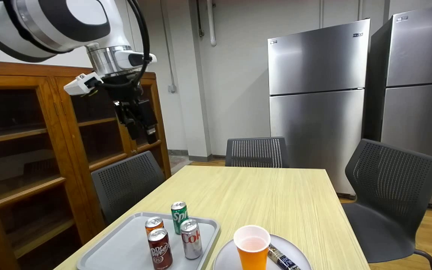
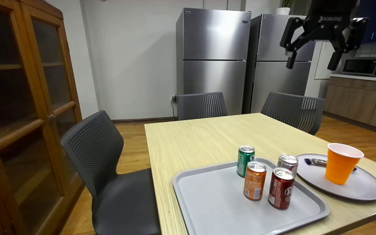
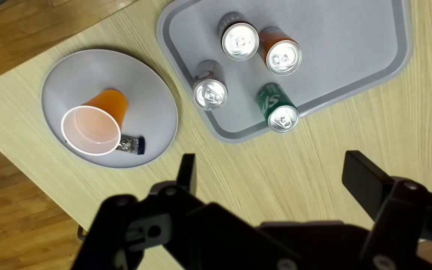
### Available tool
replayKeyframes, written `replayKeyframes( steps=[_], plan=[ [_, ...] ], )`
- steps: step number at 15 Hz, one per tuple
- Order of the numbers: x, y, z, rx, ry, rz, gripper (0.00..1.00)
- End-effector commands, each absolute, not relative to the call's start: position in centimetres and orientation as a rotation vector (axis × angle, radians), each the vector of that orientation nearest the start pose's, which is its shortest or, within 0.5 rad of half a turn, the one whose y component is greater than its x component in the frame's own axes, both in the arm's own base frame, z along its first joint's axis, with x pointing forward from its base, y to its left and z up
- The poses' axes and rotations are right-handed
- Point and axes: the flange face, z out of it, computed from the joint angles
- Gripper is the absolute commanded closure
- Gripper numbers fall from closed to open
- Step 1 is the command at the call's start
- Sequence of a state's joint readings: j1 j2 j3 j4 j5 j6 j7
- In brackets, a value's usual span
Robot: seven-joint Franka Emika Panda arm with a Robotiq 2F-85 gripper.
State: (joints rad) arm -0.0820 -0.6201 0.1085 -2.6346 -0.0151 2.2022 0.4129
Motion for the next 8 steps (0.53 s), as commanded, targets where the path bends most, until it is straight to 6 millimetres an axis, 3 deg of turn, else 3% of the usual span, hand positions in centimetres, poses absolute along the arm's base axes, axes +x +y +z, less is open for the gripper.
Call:
replayKeyframes(
  steps=[1, 8],
  plan=[
    [37.6, -1.4, 43.9, -3.103, 0.681, -0.319, 0.0],
    [38.7, -5.4, 40.1, -3.057, 0.826, -0.299, 0.0]
  ],
)
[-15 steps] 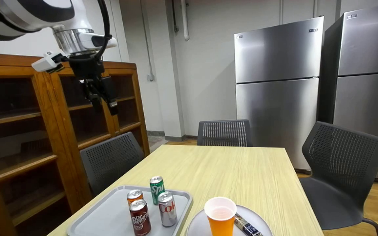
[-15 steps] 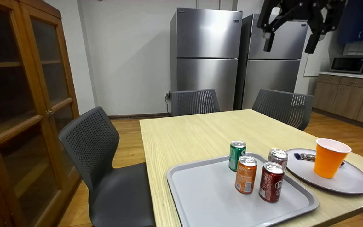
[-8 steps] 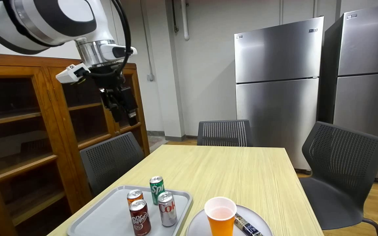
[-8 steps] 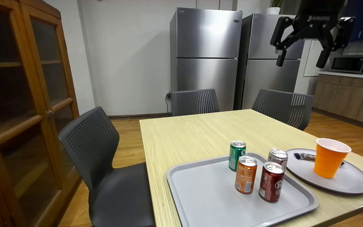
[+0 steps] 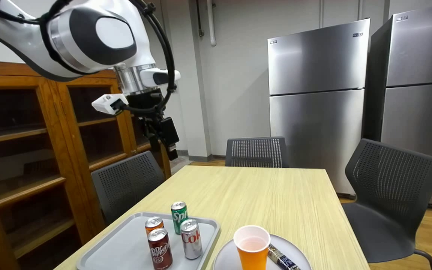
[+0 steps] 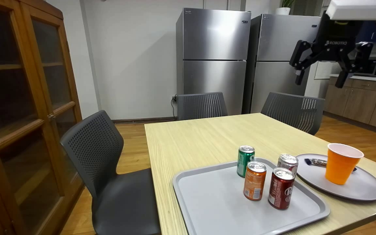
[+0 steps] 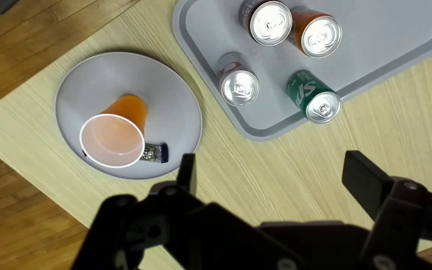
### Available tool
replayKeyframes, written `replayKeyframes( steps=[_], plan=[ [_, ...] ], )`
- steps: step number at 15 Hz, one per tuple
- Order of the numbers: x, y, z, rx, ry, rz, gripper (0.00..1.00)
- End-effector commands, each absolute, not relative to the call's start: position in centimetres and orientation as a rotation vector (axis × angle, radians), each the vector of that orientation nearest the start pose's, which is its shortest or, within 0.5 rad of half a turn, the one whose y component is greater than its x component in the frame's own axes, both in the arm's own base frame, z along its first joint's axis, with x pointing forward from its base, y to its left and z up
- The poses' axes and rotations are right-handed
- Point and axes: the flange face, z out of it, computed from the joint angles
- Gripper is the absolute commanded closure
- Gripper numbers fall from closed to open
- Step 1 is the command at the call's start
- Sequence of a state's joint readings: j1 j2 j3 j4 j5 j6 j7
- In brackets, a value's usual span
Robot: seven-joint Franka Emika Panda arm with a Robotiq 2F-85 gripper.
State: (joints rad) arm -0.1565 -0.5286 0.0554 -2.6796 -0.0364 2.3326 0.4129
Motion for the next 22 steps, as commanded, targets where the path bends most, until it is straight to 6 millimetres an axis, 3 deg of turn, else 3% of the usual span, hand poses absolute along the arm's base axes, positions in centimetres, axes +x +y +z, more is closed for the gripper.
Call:
replayKeyframes(
  steps=[1, 22],
  plan=[
    [38.9, -6.0, 39.3, -3.053, 0.848, -0.287, 0.0],
    [42.9, -16.4, 25.1, -3.011, 1.364, -0.144, 0.0]
  ],
)
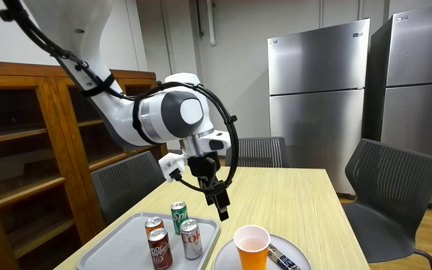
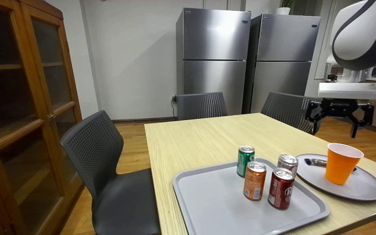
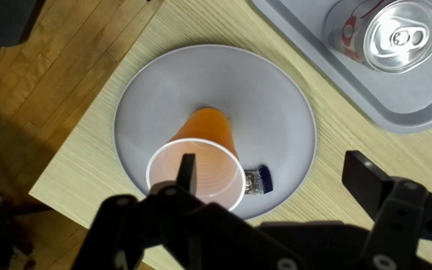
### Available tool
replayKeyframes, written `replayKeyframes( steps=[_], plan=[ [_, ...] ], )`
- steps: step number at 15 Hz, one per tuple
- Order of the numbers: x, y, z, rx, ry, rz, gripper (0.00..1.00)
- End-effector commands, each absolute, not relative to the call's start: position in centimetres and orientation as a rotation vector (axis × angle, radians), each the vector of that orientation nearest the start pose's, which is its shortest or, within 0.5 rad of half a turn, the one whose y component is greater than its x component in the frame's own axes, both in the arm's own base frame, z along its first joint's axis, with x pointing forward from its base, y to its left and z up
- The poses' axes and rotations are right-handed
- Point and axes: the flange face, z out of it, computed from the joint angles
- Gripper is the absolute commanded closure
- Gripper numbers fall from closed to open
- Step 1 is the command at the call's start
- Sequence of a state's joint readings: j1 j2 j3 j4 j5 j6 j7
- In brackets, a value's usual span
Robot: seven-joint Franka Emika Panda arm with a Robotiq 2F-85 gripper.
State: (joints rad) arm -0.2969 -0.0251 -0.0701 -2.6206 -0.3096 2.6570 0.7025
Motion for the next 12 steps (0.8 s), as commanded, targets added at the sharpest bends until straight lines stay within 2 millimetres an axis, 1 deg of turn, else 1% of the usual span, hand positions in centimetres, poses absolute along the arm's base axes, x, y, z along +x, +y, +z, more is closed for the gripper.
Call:
replayKeyframes(
  steps=[1, 4, 7, 12],
  plan=[
    [43.3, -17.0, 24.6, -3.007, 1.39, -0.14, 0.0],
    [44.5, -18.4, 23.2, -2.996, 1.454, -0.125, 0.0],
    [45.7, -19.3, 21.6, -2.992, 1.503, -0.1, 0.0],
    [47.0, -19.6, 19.0, -3.006, 1.553, -0.045, 0.0]
  ],
)
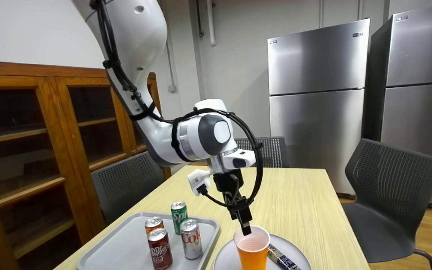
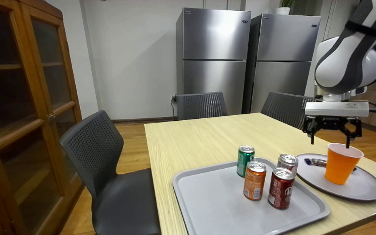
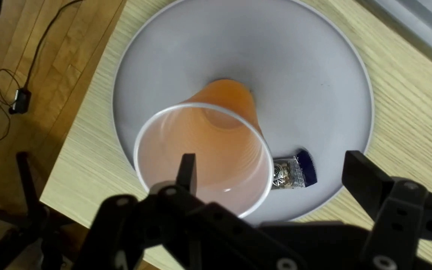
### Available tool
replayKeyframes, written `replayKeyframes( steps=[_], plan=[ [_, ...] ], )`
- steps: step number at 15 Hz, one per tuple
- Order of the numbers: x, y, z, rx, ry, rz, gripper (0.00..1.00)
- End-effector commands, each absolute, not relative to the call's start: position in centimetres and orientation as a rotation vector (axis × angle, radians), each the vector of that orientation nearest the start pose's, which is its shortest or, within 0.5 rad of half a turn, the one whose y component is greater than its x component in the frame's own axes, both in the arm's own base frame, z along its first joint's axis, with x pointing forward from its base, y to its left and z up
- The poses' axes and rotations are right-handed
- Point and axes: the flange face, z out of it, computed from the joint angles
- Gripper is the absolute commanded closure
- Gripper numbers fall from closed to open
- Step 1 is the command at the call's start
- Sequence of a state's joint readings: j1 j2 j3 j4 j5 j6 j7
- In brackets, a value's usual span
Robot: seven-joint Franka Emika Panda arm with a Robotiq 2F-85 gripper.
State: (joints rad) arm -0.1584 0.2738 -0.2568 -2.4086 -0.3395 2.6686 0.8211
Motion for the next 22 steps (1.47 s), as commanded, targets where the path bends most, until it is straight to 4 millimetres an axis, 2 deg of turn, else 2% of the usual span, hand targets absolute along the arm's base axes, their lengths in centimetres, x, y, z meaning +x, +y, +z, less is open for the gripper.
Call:
replayKeyframes(
  steps=[1, 8, 9, 11, 18, 20, 22],
  plan=[
    [47.2, -19.6, 18.5, -3.006, 1.564, -0.04, 0.0],
    [48.3, -20.1, 16.7, -3.005, 1.625, -0.016, 0.0],
    [48.3, -20.1, 16.6, -3.008, 1.627, -0.014, 0.25],
    [48.2, -20.3, 16.6, -3.008, 1.636, -0.005, 0.34],
    [47.1, -20.9, 17.8, -3.016, 1.658, 0.021, 0.9],
    [46.7, -21.0, 18.3, -3.02, 1.663, 0.031, 1.0],
    [46.4, -20.9, 19.3, -3.022, 1.663, 0.034, 1.0]
  ],
)
